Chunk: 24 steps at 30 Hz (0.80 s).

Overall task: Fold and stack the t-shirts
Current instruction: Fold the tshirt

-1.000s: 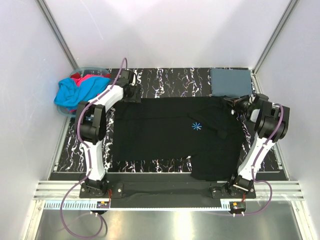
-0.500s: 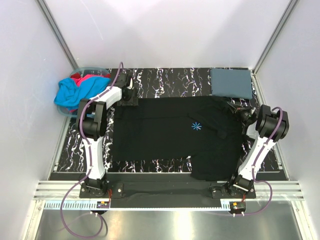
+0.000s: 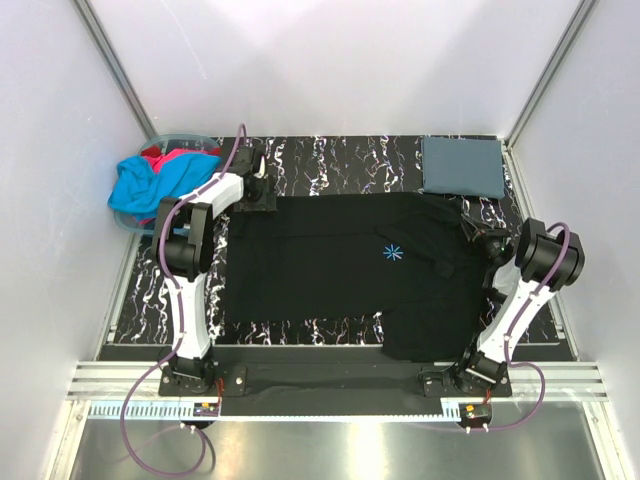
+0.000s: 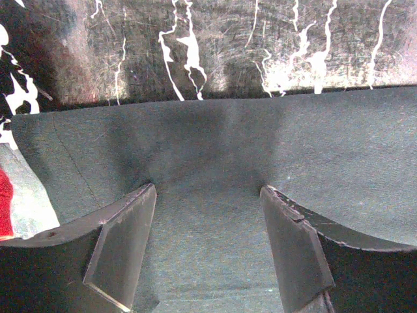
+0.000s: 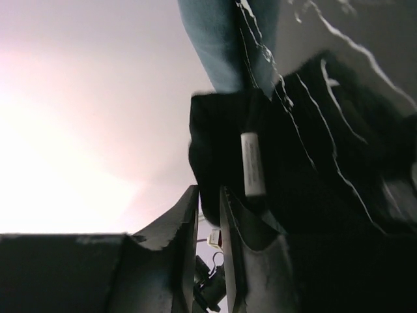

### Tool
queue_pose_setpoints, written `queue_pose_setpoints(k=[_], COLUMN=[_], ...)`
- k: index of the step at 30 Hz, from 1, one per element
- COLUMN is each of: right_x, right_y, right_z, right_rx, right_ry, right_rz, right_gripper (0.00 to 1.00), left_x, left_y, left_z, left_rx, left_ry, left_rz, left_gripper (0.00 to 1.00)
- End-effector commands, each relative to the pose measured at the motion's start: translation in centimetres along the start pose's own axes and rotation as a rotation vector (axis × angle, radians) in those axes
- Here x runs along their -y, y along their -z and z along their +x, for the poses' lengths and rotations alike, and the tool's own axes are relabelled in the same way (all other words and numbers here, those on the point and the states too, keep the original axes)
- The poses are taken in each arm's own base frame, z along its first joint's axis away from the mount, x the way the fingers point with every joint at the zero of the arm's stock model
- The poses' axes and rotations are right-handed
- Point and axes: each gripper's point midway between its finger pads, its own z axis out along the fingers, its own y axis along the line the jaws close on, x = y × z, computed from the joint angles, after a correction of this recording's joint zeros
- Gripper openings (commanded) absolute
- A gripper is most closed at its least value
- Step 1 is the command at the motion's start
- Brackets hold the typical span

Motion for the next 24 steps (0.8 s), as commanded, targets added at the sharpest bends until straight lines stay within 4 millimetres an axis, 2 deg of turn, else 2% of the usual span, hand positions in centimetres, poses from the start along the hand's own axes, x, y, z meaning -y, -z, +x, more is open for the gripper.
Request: queue_pose_setpoints(k=[1,2,5,6,7,8,9,10,12,13,15,16,17,18,19,20,21,22,24], right_x=[-2.7,-2.0,-2.5,-1.5,-2.6,-2.7,-1.5,-3.4,-3.4,-5.3,-7.2,-7.8,-9.8,-9.8,-8.1,-8.9,-8.1,-6.4,-6.8], right_y=[1.3,1.2,1.0,0.8,0.8,0.8,0.7,1.0,1.3,1.8,2.2,2.0,1.5,1.1,0.2,-0.5,-1.1,-1.8,-2.9], right_z=[-0.1,0.0,0.2,-0.1,0.1,-0.2,-0.6,-0.6,-2.1,-2.4,-4.1,-4.6,-5.3,-5.5,-6.0,-5.7,-5.2,-5.3,-4.8], right_rx=[0.048,0.038,0.025,0.030,0.031,0.045,0.054,0.072,0.138,0.161,0.236,0.249,0.263,0.230,0.182,0.130,0.076,0.031,-0.023], right_ry=[0.025,0.014,0.076,0.065,0.146,0.176,0.220,0.284,0.338,0.468,0.621,0.671,0.719,0.783,0.786,0.796,0.836,0.837,0.900], right_rz=[-0.107,-0.070,-0.045,0.018,0.015,0.038,0.130,0.128,0.273,0.284,0.390,0.421,0.450,0.485,0.540,0.562,0.592,0.635,0.653], right_gripper=[0.27,0.28,0.28,0.29,0.29,0.29,0.29,0.29,0.30,0.30,0.32,0.34,0.34,0.35,0.36,0.36,0.37,0.38,0.41], left_x=[-0.6,-0.6,-0.6,-0.6,-0.6,-0.6,-0.5,-0.6,-0.7,-0.7,-0.7,-0.6,-0.7,-0.7,-0.7,-0.7,-0.7,-0.6,-0.6], left_y=[0.1,0.1,0.2,0.1,0.2,0.2,0.2,0.2,0.1,0.2,0.2,0.2,0.2,0.2,0.1,0.2,0.1,0.2,0.1], left_z=[0.6,0.6,0.8,0.8,0.8,0.7,0.7,0.7,0.9,0.7,1.0,0.9,0.9,0.8,0.9,0.7,0.8,0.7,0.7], left_rx=[-0.020,-0.018,-0.022,-0.023,-0.022,-0.020,-0.020,-0.020,-0.024,-0.019,-0.024,-0.021,-0.020,-0.020,-0.020,-0.017,-0.020,-0.015,-0.014], left_ry=[0.019,0.020,0.020,0.020,0.020,0.020,0.019,0.019,0.021,0.020,0.023,0.022,0.023,0.025,0.026,0.026,0.025,0.024,0.025], left_rz=[-0.004,-0.003,-0.002,-0.001,-0.002,-0.001,-0.001,-0.002,-0.007,-0.006,-0.007,-0.006,-0.009,-0.010,-0.010,-0.009,-0.010,-0.008,-0.010], left_gripper=[0.73,0.73,0.73,0.73,0.73,0.73,0.73,0.73,0.73,0.73,0.73,0.73,0.73,0.73,0.73,0.73,0.73,0.73,0.73])
